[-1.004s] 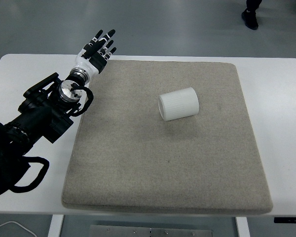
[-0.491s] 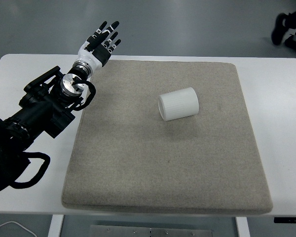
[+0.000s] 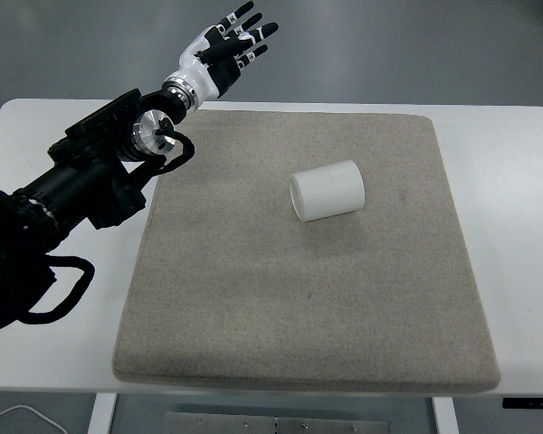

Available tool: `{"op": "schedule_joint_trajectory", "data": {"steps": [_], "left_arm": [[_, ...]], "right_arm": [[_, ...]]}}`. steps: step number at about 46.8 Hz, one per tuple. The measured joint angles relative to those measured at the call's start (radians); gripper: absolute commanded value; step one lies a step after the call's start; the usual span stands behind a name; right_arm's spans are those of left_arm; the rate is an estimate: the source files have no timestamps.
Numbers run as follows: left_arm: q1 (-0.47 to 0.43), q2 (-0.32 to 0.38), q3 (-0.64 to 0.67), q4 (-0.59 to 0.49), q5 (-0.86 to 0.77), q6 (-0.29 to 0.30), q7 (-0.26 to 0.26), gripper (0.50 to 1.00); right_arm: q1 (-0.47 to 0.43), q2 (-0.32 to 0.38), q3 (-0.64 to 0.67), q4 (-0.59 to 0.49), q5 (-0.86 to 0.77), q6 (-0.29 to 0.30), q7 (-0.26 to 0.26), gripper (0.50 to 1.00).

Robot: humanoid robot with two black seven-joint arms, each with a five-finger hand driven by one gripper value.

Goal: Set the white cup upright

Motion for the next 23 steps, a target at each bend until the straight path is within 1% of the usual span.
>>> {"op": "schedule_joint_trajectory", "data": {"steps": [7, 10, 15, 17, 20, 23], "left_arm": [[-0.014, 0.004, 0.001, -0.033, 0.184, -0.007, 0.000, 0.996], [-0.019, 0.008, 0.002, -0.052, 0.273, -0.032, 0.000, 0.996], [-0.029, 0.014, 0.003, -0.082, 0.426, -0.098, 0.006, 0.994], [-0.040, 0.019, 0.005, -0.090, 0.486, -0.115, 0.009, 0.994], [-0.059, 0.040, 0.019, -0.112, 0.590, -0.132, 0.027, 0.992], [-0.072, 0.067, 0.032, -0.160, 0.675, -0.143, 0.061, 0.990]], "right_arm": [[0.000, 0.000, 0.000, -0.001, 0.000, 0.000, 0.000, 0.930], [0.000, 0.000, 0.000, -0.001, 0.000, 0.000, 0.000, 0.930], [0.000, 0.000, 0.000, 0.000, 0.000, 0.000, 0.000, 0.930], [0.000, 0.000, 0.000, 0.000, 0.000, 0.000, 0.000, 0.930], [0.000, 0.000, 0.000, 0.000, 0.000, 0.000, 0.000, 0.930], [0.000, 0.000, 0.000, 0.000, 0.000, 0.000, 0.000, 0.930]]}}
